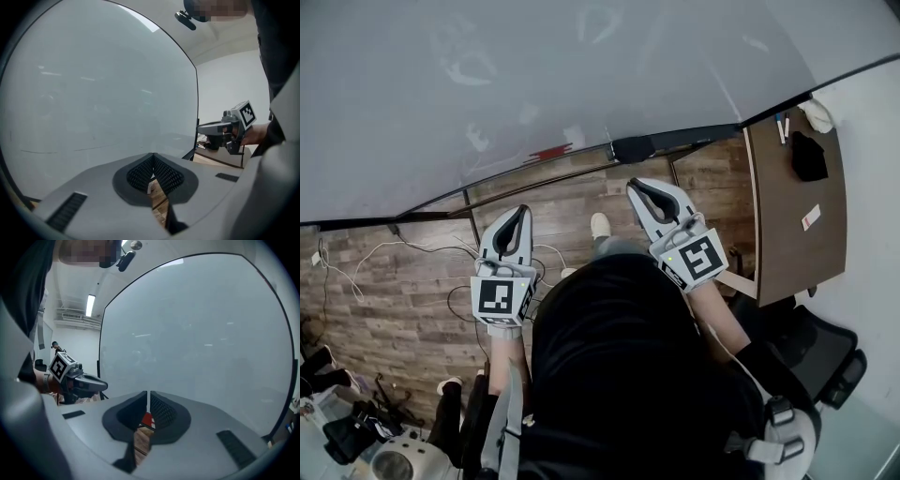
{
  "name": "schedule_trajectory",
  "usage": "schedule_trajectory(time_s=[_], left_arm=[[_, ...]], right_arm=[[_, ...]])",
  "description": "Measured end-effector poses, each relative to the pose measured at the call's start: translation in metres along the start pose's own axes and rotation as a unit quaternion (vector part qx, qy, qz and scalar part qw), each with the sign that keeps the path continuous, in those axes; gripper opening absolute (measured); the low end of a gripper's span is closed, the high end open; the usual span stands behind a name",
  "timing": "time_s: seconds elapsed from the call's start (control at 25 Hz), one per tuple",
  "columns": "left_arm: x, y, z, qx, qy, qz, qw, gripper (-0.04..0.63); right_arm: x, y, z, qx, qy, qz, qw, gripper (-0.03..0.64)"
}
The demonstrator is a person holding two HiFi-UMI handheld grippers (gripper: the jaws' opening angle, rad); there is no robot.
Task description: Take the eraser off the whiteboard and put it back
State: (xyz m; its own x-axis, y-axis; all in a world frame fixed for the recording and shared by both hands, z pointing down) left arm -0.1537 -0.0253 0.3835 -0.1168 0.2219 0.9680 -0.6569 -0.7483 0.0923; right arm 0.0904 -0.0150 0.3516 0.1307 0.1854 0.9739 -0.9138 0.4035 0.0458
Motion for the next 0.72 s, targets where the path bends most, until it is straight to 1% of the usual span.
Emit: schedule_trajectory(time_s=[0.12,0.32,0.4,0.52,0.64,0.72], left_arm=[[-0.002,-0.002,-0.003,0.0,-0.005,0.0,1.0,0.006],[-0.008,-0.01,-0.004,0.006,-0.017,0.011,0.9998,0.006],[-0.01,-0.013,-0.005,0.007,-0.016,0.015,0.9997,0.006],[-0.013,-0.017,-0.007,0.003,-0.003,0.014,0.9999,0.006],[-0.013,-0.019,-0.008,0.003,-0.011,0.016,0.9998,0.006],[-0.015,-0.019,-0.01,-0.002,-0.009,0.017,0.9998,0.006]], right_arm=[[-0.005,0.003,-0.008,-0.002,-0.011,-0.008,1.0,0.034],[-0.009,0.006,-0.02,-0.005,-0.02,-0.011,1.0,0.034],[-0.009,0.005,-0.024,-0.003,-0.021,-0.007,1.0,0.034],[-0.004,0.005,-0.028,-0.003,-0.018,-0.002,1.0,0.034],[0.0,0.005,-0.03,-0.004,-0.013,0.0,1.0,0.029],[0.002,0.004,-0.029,-0.004,-0.012,0.005,1.0,0.029]])
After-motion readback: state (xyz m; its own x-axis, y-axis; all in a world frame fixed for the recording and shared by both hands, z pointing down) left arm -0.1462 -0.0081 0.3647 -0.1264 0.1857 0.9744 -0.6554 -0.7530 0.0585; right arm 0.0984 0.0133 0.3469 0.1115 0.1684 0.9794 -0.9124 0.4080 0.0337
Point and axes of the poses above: the fingertips, and each gripper's own axes: z forward along the fingers, y to its left, x out of its underside, the point moved 6 cm from there along -z, backward along the fingers, and after that the axes turned 11 degrees about x, right-handed, at the moved point
